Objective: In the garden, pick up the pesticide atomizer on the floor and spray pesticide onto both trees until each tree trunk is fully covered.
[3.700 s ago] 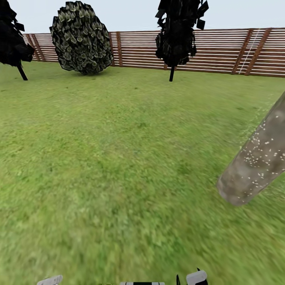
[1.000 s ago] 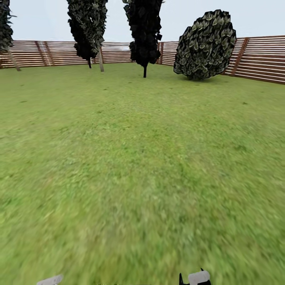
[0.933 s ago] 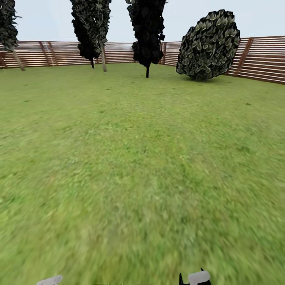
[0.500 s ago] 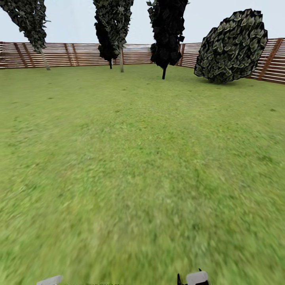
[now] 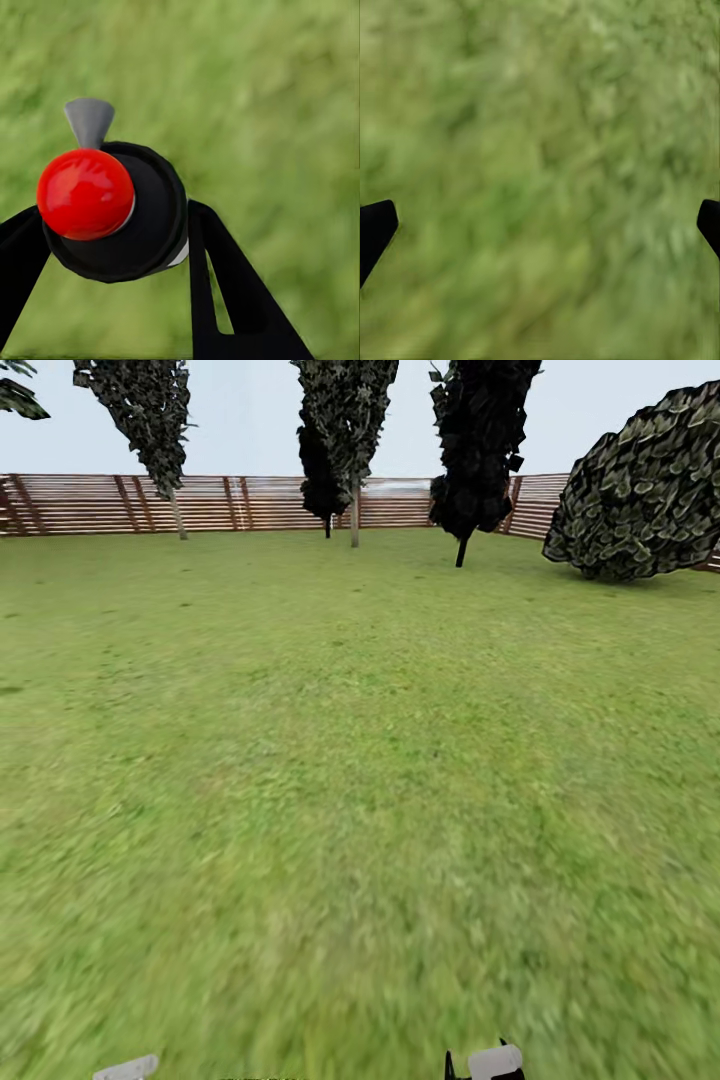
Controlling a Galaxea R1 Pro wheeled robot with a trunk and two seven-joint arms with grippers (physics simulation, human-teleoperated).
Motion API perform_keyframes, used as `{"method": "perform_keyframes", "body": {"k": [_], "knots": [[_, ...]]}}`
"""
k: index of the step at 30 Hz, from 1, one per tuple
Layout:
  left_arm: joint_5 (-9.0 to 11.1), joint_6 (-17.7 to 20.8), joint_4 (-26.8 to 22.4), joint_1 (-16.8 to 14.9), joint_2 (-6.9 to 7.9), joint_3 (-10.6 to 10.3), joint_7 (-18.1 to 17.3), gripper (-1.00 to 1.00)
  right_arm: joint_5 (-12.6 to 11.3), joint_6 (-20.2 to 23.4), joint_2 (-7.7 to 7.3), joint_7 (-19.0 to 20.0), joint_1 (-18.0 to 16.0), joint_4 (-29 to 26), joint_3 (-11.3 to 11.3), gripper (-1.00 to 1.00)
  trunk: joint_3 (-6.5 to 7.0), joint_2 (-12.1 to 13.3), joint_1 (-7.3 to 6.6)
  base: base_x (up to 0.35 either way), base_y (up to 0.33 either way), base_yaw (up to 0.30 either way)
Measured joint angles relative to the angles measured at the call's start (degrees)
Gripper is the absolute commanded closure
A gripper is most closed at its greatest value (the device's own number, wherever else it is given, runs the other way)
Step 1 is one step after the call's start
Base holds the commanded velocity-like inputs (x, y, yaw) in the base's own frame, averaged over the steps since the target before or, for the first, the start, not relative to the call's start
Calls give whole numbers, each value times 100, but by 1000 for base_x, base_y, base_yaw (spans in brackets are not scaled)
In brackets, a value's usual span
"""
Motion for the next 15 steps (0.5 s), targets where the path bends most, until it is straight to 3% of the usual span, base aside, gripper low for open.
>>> {"method": "perform_keyframes", "body": {"k": [15], "knots": [[0,-3,0,0,0,0,0,100,0,0,0,0,0,0,0,-100,70,0,0,0,0,275]]}}
